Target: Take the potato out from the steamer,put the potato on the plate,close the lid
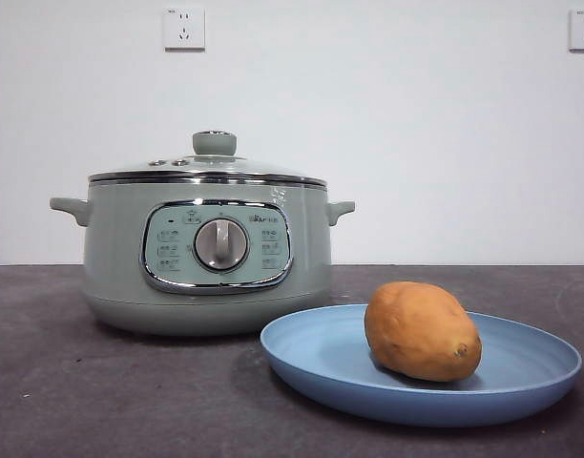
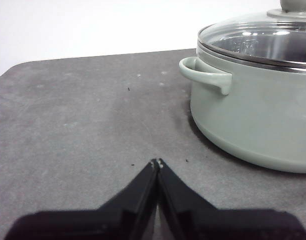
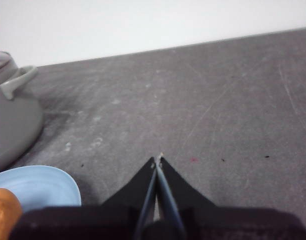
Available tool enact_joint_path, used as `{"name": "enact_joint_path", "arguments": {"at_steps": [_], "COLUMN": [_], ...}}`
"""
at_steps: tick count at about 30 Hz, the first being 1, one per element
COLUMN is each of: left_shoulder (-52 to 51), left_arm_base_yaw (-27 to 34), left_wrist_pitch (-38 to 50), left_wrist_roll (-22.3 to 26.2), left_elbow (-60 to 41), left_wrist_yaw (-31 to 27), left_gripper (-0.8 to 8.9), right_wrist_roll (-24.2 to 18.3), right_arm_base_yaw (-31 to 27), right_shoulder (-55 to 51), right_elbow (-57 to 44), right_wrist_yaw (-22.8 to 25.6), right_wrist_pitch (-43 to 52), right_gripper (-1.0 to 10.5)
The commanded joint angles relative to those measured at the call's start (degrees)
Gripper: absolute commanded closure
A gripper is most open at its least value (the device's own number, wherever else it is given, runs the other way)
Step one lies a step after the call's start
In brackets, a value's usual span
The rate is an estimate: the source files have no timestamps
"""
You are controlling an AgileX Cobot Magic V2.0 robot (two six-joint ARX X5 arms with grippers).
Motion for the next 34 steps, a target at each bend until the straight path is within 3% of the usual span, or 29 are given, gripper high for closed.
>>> {"name": "enact_joint_path", "arguments": {"at_steps": [1,34], "left_shoulder": [-0.15,-0.15], "left_arm_base_yaw": [0.17,0.17], "left_wrist_pitch": [0.04,0.07], "left_wrist_roll": [-0.28,-0.28], "left_elbow": [-0.83,-0.83], "left_wrist_yaw": [-0.02,-0.04], "left_gripper": [8.17,8.17], "right_wrist_roll": [1.11,2.23], "right_arm_base_yaw": [-0.13,-0.13], "right_shoulder": [-0.24,-0.24], "right_elbow": [-0.59,-0.57], "right_wrist_yaw": [0.13,0.35], "right_wrist_pitch": [-0.48,-0.42], "right_gripper": [9.5,9.5]}}
